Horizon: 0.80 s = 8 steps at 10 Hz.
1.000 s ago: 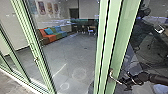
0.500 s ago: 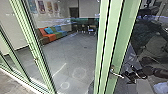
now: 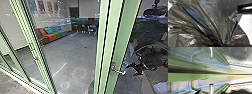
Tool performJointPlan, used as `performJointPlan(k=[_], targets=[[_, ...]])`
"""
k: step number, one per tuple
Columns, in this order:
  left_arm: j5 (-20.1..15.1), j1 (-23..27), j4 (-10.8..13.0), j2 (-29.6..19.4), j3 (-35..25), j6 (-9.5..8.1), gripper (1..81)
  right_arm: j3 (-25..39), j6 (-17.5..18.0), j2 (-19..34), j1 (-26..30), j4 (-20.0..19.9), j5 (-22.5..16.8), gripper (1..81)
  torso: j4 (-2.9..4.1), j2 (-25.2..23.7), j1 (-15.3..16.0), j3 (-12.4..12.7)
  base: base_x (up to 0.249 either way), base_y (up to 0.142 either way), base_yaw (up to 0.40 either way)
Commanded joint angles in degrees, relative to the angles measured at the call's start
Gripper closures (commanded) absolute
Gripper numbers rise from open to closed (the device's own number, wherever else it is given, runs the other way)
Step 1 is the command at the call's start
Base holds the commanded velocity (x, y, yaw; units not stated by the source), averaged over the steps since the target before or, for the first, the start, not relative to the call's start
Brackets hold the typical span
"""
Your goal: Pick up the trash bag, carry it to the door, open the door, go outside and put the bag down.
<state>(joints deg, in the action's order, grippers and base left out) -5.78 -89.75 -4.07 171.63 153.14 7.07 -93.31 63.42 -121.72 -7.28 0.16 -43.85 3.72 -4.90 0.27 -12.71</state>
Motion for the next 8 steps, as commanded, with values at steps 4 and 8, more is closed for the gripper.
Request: performJointPlan(k=[4,8], targets=[[-4.76,0.84,0.29,0.29,-0.29,0.14,81.1,2.17,-3.74,4.80,14.43,16.18,-6.33,1.0,0.00,0.00,0.00,4.33,0.000,0.000,0.000],[-4.76,0.84,0.30,0.65,-0.29,0.14,81.1,3.14,-4.17,4.88,16.10,23.12,-12.04,1.0,0.00,0.02,0.02,4.46,0.000,0.000,0.000]])
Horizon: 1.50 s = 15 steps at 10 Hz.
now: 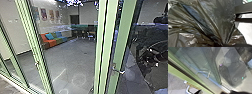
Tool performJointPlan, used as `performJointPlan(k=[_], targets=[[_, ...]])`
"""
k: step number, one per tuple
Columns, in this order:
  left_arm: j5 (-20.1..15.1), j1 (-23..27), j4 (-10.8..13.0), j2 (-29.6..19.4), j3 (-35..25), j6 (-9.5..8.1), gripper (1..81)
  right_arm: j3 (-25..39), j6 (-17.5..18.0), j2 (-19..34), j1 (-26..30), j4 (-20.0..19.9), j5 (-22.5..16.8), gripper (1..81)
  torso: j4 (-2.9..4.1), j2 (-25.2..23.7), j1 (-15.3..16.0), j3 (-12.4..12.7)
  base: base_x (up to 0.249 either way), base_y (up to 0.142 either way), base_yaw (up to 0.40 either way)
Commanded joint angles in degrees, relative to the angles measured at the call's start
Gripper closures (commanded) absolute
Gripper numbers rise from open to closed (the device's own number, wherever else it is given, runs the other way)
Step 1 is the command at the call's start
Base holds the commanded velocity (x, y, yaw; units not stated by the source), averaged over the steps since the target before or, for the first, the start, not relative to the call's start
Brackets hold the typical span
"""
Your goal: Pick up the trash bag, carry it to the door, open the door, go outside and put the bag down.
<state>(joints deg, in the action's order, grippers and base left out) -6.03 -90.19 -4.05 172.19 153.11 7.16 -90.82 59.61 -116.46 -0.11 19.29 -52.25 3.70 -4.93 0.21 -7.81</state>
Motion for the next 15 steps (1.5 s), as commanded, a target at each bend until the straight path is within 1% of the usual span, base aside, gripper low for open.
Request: performJointPlan(k=[1,2,4,5,6,7,8,9,10,11,12,13,14,15], targets=[[-4.51,1.37,0.27,0.26,-0.35,0.05,81.1,0.83,-1.69,-0.30,9.46,4.53,-4.53,1.0,0.00,0.00,0.00,-0.05,0.000,0.000,0.000],[-4.51,1.37,0.36,0.44,-0.27,0.05,81.1,0.66,-3.27,-0.30,9.46,5.40,-4.88,1.0,0.00,0.00,0.00,0.37,0.000,0.000,0.000],[-4.51,1.37,0.36,0.35,-0.27,0.05,81.1,0.21,-6.08,-0.30,9.02,10.58,-8.91,1.0,0.02,0.00,0.00,0.30,0.000,0.000,0.000],[-4.51,1.45,0.36,0.44,-0.35,0.05,81.1,0.04,-8.45,-0.21,9.28,12.52,-11.20,1.0,0.02,0.00,0.02,0.30,0.000,0.000,0.000],[-4.51,1.37,0.36,0.53,-0.27,0.05,81.1,-0.58,-11.18,-0.12,9.37,13.85,-12.53,1.0,0.00,0.00,0.02,1.54,0.000,0.000,0.000],[-4.51,1.37,0.27,0.53,-0.27,0.05,81.1,-1.37,-13.73,0.32,9.46,14.29,-13.67,1.0,-2.67,0.00,0.02,3.41,0.000,0.000,0.000],[-4.51,1.37,0.27,0.53,-0.27,0.05,81.1,-2.07,-15.93,0.93,9.11,15.43,-13.76,1.0,-3.94,0.00,0.02,4.85,0.000,0.000,0.000],[-4.51,1.37,0.27,0.53,-0.36,0.05,81.1,-2.42,-16.46,1.37,8.93,16.92,-13.76,1.0,-4.88,0.02,0.04,5.99,0.000,0.000,0.000],[-4.51,1.37,0.27,0.61,-0.27,0.05,81.1,-3.21,-17.51,1.55,8.85,18.42,-13.76,1.0,-6.27,0.02,0.06,7.52,0.000,0.000,0.000],[-5.04,1.37,0.27,0.61,-0.27,0.05,81.1,-4.09,-19.53,1.46,8.67,19.65,-13.67,1.0,-3.93,0.00,0.02,5.02,0.000,0.000,0.000],[-5.30,1.37,0.27,0.61,-0.27,0.05,81.1,-4.79,-21.29,1.29,7.62,20.79,-12.97,1.0,-4.98,-0.04,-0.07,5.72,0.000,0.000,0.000],[-5.30,1.37,0.00,0.70,-0.35,0.05,81.1,-5.93,-22.17,0.32,6.39,24.03,-12.53,1.0,-5.37,-0.09,-0.11,6.21,0.000,0.000,0.000],[-5.39,1.37,-0.43,0.70,-0.27,-0.03,81.1,-7.85,-22.26,-0.38,5.25,25.97,-10.53,1.0,-5.41,-0.11,-0.13,6.21,0.000,0.000,0.000],[-5.91,1.37,-0.61,0.79,-0.27,-0.04,81.1,-10.31,-22.70,-0.82,4.28,26.59,-6.66,1.0,-5.44,-0.13,-0.15,6.14,0.000,0.000,0.000]])
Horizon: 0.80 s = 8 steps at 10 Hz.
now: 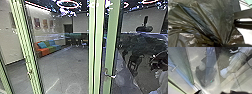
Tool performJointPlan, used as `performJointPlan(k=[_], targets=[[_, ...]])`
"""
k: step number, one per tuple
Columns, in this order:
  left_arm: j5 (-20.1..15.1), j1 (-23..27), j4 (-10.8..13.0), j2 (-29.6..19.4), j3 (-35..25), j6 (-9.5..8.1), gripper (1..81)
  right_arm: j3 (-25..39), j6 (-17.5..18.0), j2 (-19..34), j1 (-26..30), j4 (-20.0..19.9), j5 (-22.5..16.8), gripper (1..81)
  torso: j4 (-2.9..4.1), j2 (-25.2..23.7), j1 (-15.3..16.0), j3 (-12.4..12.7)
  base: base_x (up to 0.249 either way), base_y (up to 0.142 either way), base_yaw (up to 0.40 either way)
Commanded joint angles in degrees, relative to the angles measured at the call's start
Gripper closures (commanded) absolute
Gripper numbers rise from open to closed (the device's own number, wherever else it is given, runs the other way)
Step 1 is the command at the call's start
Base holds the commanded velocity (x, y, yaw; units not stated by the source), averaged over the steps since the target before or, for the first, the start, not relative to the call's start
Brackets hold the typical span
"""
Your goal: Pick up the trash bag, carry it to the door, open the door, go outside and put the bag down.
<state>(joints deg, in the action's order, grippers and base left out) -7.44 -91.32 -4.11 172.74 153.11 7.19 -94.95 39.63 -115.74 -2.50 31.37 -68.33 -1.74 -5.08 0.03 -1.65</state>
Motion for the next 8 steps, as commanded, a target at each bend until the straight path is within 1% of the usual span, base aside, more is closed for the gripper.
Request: performJointPlan(k=[1,3,4,5,6,7,8], targets=[[-4.87,2.50,-0.64,0.24,-0.27,-0.25,81.1,-9.89,-3.68,-2.42,6.05,15.39,13.13,1.0,0.00,0.00,0.00,0.00,0.000,0.000,0.000],[-4.96,2.50,-0.64,0.42,-0.27,-0.68,81.1,-17.60,-6.66,-4.44,5.52,15.48,19.00,1.0,0.00,-0.02,-0.03,0.02,0.000,0.000,0.000],[-5.83,2.50,-0.64,0.59,-0.27,-0.69,81.1,-20.70,-8.43,-5.41,5.87,15.92,20.95,1.0,-0.02,-0.05,-0.03,0.02,0.000,0.000,0.000],[-6.01,2.59,-0.64,0.68,-0.09,-0.69,81.1,-23.16,-10.10,-6.29,6.40,16.45,21.83,1.0,-0.02,-0.05,-0.03,0.05,0.000,0.000,0.000],[-6.01,2.68,-0.73,0.68,-0.09,-0.78,81.1,-24.57,-10.63,-6.90,6.58,16.71,23.15,1.0,-0.02,-0.07,-0.03,0.05,0.000,0.000,0.000],[-6.01,2.68,-0.73,0.68,-0.09,-0.78,81.1,-25.27,-10.63,-7.43,6.66,18.10,24.12,1.0,-0.02,-0.07,-0.03,0.05,0.000,0.000,0.000],[-6.01,2.68,-0.73,0.68,-0.09,-0.78,81.1,-25.71,-10.54,-7.61,7.01,19.34,24.30,1.0,-0.04,-0.07,-0.03,0.05,0.000,0.000,0.000]])
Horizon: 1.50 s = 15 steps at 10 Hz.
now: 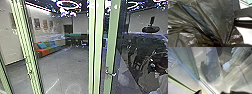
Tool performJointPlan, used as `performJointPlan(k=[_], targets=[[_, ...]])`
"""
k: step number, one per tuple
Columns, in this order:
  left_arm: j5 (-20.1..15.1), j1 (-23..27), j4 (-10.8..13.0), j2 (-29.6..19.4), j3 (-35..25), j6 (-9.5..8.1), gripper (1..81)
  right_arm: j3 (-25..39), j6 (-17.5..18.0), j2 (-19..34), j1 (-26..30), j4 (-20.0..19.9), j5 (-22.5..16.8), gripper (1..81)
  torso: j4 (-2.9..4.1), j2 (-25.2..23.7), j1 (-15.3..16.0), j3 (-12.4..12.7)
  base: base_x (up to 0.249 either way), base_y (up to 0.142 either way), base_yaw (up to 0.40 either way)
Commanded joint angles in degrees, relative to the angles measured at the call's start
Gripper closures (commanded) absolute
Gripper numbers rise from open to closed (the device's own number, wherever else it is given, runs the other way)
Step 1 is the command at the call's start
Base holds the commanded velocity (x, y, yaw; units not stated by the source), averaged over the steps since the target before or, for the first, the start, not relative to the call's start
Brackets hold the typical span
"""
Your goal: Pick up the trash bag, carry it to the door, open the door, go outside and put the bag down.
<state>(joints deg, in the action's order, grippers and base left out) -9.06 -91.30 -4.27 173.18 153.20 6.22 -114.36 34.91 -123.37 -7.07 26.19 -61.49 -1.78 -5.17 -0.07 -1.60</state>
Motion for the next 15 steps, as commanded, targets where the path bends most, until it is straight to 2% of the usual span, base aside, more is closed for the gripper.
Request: performJointPlan(k=[1,3,5,6,8,9,10,11,12,13,14,15], targets=[[-4.39,2.65,-0.57,0.33,-0.18,0.20,81.1,-6.83,-6.00,0.02,11.76,24.79,17.37,1.0,0.00,0.00,0.07,0.00,0.000,0.000,0.000],[-4.39,2.65,-0.57,0.42,-0.18,0.20,81.1,-7.63,-6.61,0.80,11.42,27.77,17.37,1.0,-0.02,0.00,0.07,0.00,0.000,0.000,0.000],[-4.39,2.65,-0.57,0.42,-0.18,0.20,81.1,-7.10,-7.64,1.69,9.76,28.57,16.67,1.0,-0.02,0.00,0.07,-0.02,0.000,0.000,0.000],[-4.39,2.65,-0.57,0.42,-0.18,0.20,81.1,-6.74,-9.78,1.78,8.17,27.96,16.05,1.0,-0.02,0.00,0.07,-0.02,0.000,0.000,0.000],[-4.39,2.65,-0.48,0.42,-0.18,0.20,81.1,-7.18,-10.57,1.96,4.82,28.83,15.08,1.0,-0.02,0.00,0.07,-0.02,0.000,0.000,0.000],[-4.39,2.65,-0.48,0.42,-0.18,0.20,81.1,-7.62,-10.57,2.05,4.29,29.27,15.08,1.0,-3.17,0.02,0.08,1.16,0.000,0.000,0.000],[-4.39,2.65,-0.48,0.42,-0.18,0.20,81.1,-8.40,-10.74,2.31,4.20,29.36,15.08,1.0,-4.91,0.02,0.13,1.24,0.000,0.000,0.000],[-4.39,2.65,-0.48,0.50,-0.27,0.20,81.1,-9.02,-11.53,2.49,3.94,29.36,15.08,1.0,-5.88,0.05,0.15,1.42,0.000,0.000,0.000],[-4.39,2.65,-0.48,0.50,-0.27,0.20,81.1,-9.64,-12.15,2.66,3.77,29.27,15.08,1.0,-2.69,0.07,0.15,0.35,0.000,0.000,0.000],[-4.48,2.65,-0.48,0.50,-0.27,0.20,81.1,-10.17,-13.20,2.93,3.24,29.36,15.17,1.0,-4.20,0.07,0.15,0.53,0.000,0.000,0.000],[-5.00,2.65,-0.39,0.50,-0.18,0.20,81.1,-12.19,-14.87,3.10,3.33,29.54,15.17,1.0,-5.19,0.07,0.13,0.59,0.000,0.000,0.000],[-5.44,2.57,-0.48,0.50,-0.18,0.20,81.1,-13.95,-16.90,3.45,3.24,29.54,15.52,1.0,-5.42,0.05,0.13,0.61,0.000,0.000,0.000]])
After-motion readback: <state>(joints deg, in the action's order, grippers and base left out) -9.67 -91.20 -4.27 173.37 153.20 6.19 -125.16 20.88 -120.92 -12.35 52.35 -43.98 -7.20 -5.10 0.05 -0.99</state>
